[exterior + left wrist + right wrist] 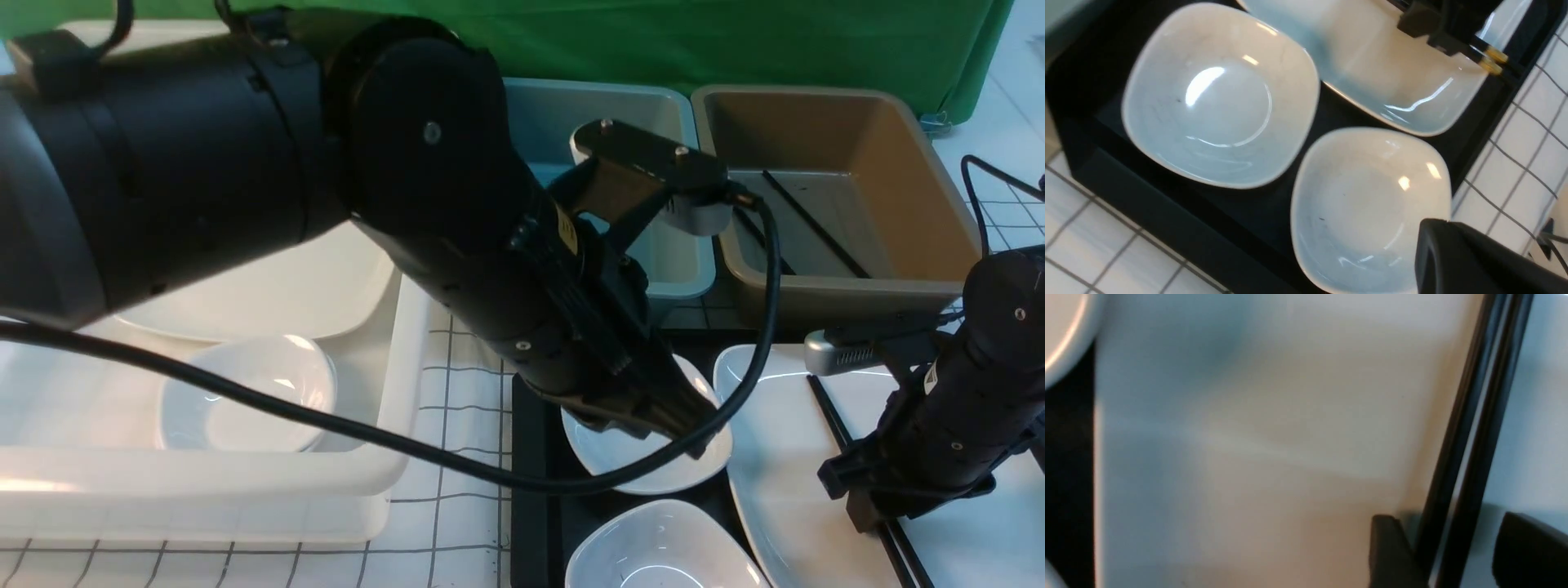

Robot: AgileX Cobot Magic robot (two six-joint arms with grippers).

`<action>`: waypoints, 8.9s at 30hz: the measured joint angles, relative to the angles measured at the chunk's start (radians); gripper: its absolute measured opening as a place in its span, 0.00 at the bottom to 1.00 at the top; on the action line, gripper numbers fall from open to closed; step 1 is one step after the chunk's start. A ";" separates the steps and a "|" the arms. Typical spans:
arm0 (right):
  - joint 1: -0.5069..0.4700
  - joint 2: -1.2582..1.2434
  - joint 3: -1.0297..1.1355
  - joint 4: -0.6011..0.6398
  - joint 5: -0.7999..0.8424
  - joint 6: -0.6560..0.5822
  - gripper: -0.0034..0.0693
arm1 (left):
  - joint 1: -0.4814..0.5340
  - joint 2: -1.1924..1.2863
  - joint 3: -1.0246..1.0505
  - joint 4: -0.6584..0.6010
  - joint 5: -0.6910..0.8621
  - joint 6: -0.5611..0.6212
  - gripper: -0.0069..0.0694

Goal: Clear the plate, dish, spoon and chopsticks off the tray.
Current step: Use the right arm to grab a pair of chopsticks from the plate, then use the right arm to put the chopsticks into the small storage box on the right, then use the left arm to grab a small plate from the dinner plate, then use the left arm to put the small plate into the large storage box on the left, then use the left arm to grab a small plate from the dinner plate, then use the left arm to put the small plate into the large storage box on the left

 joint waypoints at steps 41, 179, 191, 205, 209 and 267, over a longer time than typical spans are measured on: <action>-0.154 0.187 -0.742 0.000 -0.185 -0.120 0.21 | 0.000 0.020 0.001 0.005 -0.690 0.141 0.09; 0.441 -0.257 -0.861 -0.068 0.422 -0.266 0.05 | 0.959 -0.090 0.150 0.052 0.170 -0.082 0.66; -0.033 -0.480 -0.380 0.014 0.425 -0.257 0.04 | 0.232 -0.079 0.089 0.054 -0.037 0.037 0.09; -0.119 -0.559 -0.153 0.406 0.432 -0.459 0.04 | -0.110 0.260 0.089 0.416 -0.307 -0.069 0.66; -0.119 -0.565 -0.153 0.489 0.432 -0.516 0.04 | -0.110 0.325 0.089 0.483 -0.349 -0.069 0.82; 0.418 -0.041 -1.050 0.273 0.427 -0.232 0.06 | 0.472 -0.195 0.375 0.374 -0.184 -0.139 0.11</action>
